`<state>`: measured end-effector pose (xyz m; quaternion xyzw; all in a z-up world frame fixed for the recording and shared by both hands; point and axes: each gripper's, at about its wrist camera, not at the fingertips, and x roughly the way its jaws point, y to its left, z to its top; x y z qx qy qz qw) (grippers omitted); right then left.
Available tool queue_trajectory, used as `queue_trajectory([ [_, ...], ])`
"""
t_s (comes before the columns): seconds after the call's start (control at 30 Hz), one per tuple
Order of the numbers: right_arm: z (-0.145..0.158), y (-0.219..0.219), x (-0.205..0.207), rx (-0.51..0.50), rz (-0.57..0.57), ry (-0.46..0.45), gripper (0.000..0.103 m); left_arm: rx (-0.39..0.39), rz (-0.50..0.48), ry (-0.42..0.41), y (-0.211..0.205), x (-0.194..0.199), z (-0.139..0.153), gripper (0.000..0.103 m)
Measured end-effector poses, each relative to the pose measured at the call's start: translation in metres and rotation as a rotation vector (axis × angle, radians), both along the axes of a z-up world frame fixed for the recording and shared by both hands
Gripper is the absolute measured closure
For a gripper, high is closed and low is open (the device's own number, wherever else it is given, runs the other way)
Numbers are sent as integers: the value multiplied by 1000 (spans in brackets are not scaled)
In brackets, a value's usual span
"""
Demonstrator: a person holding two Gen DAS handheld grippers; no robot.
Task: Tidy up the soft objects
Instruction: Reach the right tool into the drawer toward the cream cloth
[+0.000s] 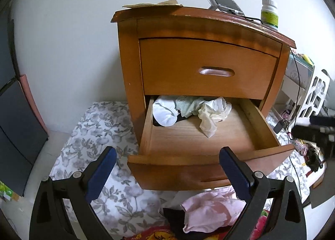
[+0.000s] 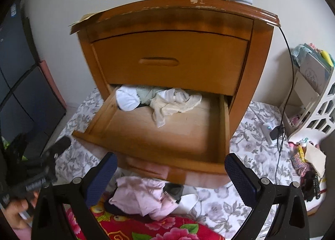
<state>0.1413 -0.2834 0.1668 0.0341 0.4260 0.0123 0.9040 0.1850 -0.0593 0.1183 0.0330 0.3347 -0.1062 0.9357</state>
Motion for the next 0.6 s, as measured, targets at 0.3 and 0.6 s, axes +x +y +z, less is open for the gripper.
queue_trajectory([
  [0.3,-8,3,51,-14,-18,107,0,-31,34,-5,13,7,-21,4],
  [0.6,-50,19,99,-43,-16,254,0,-98,0,-16,22,7,-32,4],
])
